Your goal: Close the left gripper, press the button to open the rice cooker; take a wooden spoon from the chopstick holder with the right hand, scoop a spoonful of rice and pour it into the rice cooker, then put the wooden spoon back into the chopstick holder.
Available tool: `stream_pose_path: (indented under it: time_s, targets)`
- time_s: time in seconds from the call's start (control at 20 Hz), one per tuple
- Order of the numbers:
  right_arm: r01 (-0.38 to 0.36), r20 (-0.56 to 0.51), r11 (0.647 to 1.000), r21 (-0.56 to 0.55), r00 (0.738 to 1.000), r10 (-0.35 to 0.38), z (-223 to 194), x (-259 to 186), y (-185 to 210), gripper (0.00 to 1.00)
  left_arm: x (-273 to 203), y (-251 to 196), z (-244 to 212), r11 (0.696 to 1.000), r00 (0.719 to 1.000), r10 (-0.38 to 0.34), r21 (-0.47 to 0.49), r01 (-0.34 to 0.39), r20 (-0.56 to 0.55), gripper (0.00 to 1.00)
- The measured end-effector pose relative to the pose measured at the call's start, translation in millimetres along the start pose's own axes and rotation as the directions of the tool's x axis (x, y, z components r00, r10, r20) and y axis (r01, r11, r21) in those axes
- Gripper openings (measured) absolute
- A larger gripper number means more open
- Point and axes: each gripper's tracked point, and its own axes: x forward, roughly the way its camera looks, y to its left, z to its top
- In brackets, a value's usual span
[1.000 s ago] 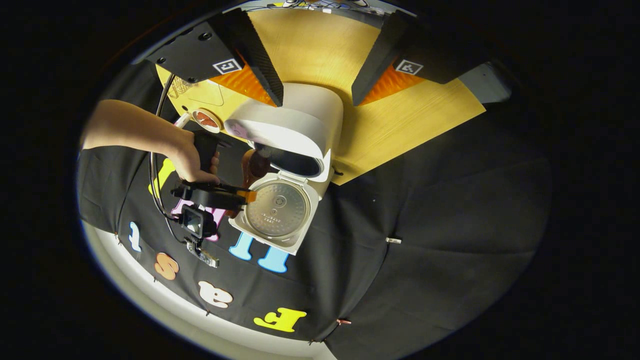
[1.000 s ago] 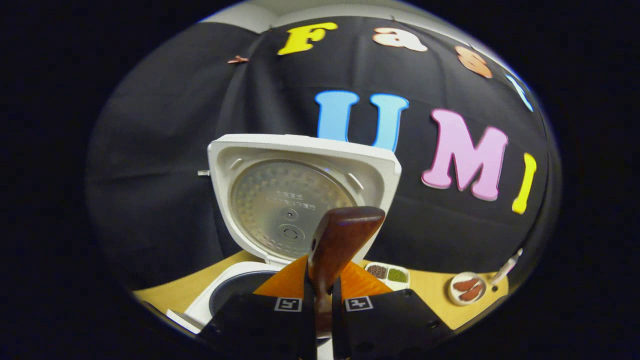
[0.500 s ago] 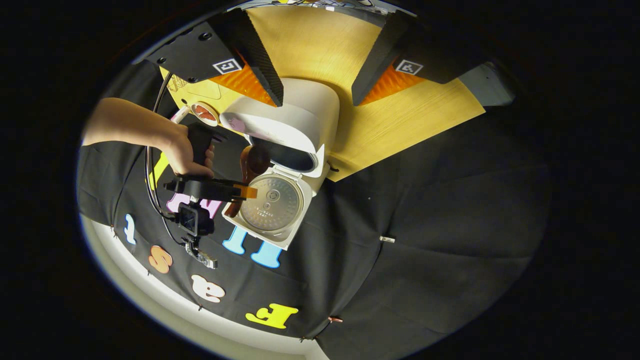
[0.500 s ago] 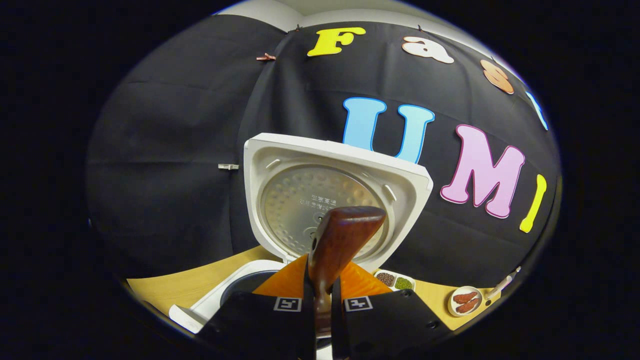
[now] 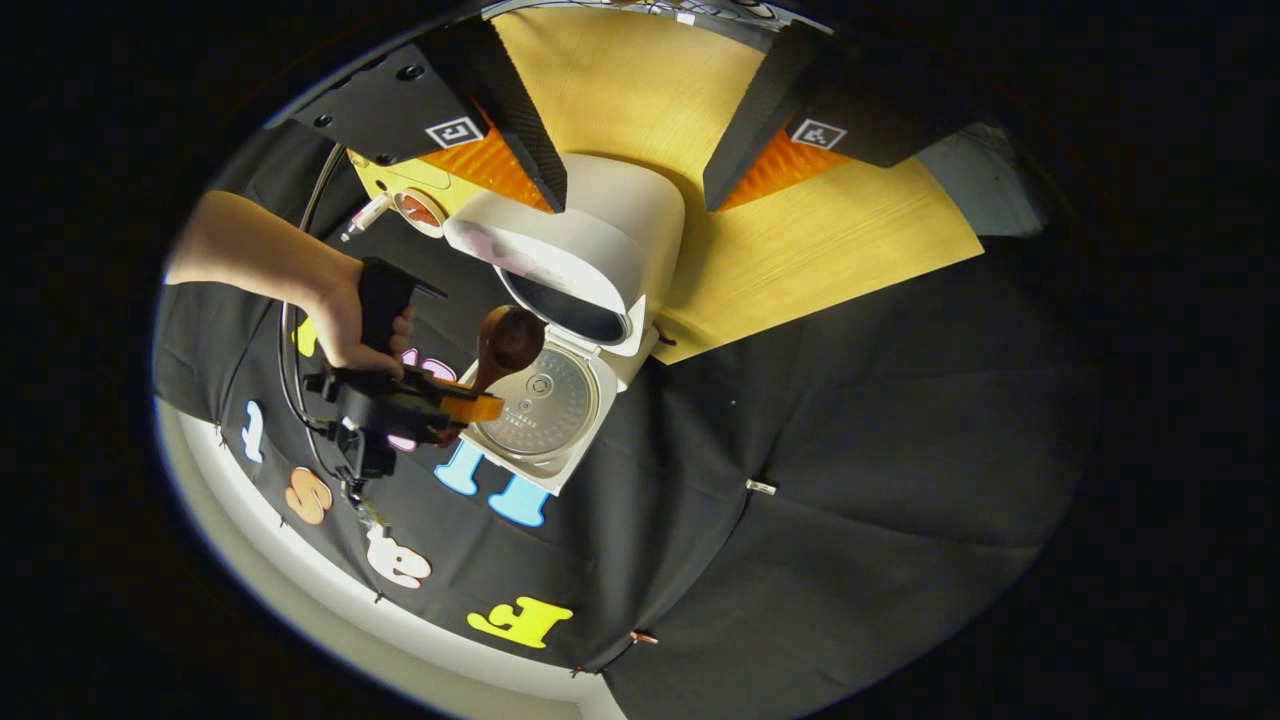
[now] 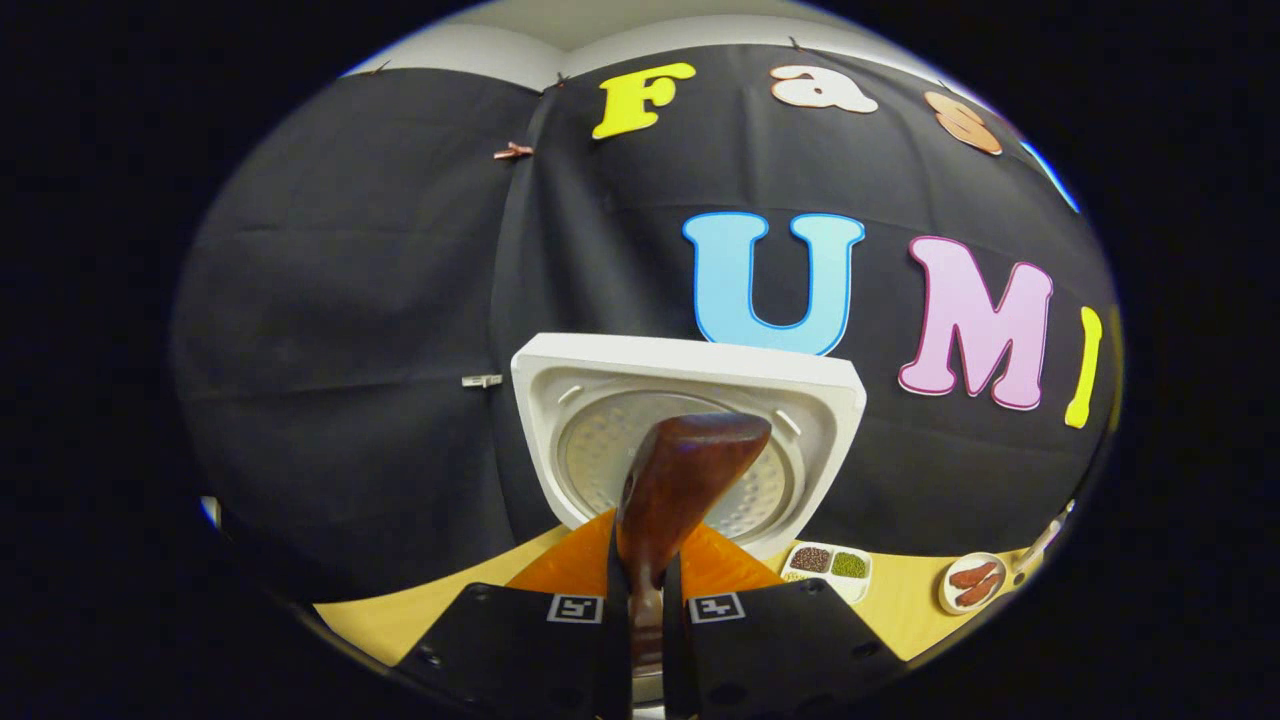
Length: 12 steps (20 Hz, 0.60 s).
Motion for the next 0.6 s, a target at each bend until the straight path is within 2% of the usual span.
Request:
stream_pose_path:
  time_s: [0.25, 0.5, 0.6]
  targets:
    - [0.035, 0.02, 0.988, 0.147, 0.999, -0.039, 29, -32, -35, 0.16, -9, -17, 8, 0.999, 1.0, -0.021, 0.045, 0.021, 0.01, 0.96]
    - [0.117, 0.014, 0.967, 0.225, 0.992, -0.123, 39, -78, -105, 0.16, -7, -54, 19, 0.988, 0.998, -0.052, 0.144, 0.049, 0.019, 0.95]
    - [0.151, 0.002, 0.96, 0.236, 0.988, -0.156, 40, -100, -136, 0.16, -3, -63, 27, 0.982, 0.999, -0.034, 0.188, 0.027, 0.035, 0.95]
